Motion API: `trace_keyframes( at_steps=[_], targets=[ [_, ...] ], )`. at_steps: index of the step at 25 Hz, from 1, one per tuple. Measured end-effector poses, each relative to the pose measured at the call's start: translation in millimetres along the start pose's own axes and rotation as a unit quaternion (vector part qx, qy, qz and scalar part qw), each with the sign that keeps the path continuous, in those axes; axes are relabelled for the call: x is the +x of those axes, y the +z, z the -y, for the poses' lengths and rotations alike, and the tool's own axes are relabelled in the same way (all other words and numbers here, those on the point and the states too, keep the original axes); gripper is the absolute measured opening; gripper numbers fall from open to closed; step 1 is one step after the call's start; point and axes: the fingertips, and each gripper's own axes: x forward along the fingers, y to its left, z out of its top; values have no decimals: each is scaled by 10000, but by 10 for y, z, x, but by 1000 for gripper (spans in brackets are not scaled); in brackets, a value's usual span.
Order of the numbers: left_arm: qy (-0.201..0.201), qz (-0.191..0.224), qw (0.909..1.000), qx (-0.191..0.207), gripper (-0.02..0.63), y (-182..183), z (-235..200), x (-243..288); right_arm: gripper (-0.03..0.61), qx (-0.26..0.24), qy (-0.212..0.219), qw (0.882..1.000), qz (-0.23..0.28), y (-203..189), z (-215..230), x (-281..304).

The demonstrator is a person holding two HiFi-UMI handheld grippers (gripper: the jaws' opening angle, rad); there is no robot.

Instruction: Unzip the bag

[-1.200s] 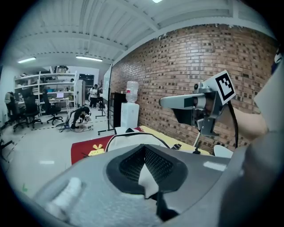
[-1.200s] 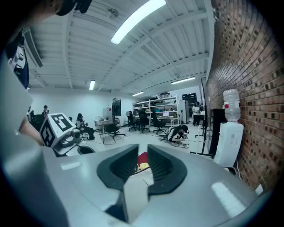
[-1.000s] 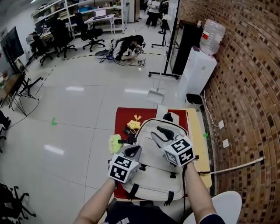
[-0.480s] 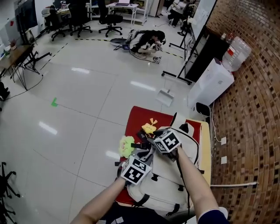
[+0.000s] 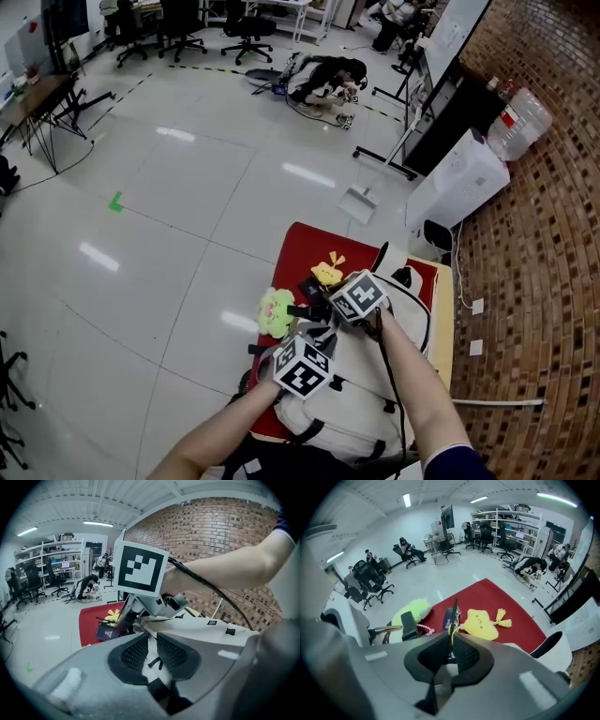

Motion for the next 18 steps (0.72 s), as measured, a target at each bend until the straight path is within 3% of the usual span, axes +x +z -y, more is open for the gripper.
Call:
trace_keyframes(
  at_steps=[6, 13, 18],
  targets=[
    [-33, -231, 9995, 189, 60, -72, 58, 39, 29, 487, -302, 9965, 607, 31, 342, -240],
    [6, -383, 9989, 281, 60, -123, 57, 65, 36, 1241, -337, 9830, 1312, -31, 759, -524],
    [56, -449, 9986, 263, 58, -118, 48, 74, 47, 1718, -74, 9696, 1741, -99, 954, -660]
  ],
)
